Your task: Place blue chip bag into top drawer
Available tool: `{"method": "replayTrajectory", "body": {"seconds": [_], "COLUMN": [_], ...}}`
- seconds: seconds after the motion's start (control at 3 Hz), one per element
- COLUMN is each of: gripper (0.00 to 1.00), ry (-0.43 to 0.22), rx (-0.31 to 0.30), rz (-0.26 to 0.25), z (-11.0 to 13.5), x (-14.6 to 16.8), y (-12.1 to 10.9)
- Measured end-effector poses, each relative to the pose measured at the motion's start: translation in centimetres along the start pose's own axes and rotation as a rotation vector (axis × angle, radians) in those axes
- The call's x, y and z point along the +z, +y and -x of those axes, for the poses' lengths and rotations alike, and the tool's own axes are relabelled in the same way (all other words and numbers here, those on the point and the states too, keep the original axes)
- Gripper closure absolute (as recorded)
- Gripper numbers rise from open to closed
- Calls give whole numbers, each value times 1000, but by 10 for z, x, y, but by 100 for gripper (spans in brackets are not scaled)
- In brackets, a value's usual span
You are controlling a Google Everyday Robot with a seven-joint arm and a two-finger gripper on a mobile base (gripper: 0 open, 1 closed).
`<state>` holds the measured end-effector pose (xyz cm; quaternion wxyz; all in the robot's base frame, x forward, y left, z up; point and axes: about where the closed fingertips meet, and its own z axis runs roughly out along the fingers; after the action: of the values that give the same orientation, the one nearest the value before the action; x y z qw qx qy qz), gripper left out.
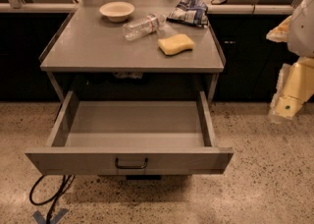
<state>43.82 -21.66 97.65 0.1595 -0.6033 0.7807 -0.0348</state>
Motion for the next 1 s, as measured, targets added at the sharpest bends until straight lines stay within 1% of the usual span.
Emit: {"method": "replayTrajectory", "body": {"seconds": [0.33,0.67,1.0], "gripper": [0,0,0], "ry": [-12,-26,-40], "rx": [-10,-19,-1], "rz": [-17,-13,6], "z": [4,13,27], "x": [-3,4,19], "y": [-13,-52,-104]}}
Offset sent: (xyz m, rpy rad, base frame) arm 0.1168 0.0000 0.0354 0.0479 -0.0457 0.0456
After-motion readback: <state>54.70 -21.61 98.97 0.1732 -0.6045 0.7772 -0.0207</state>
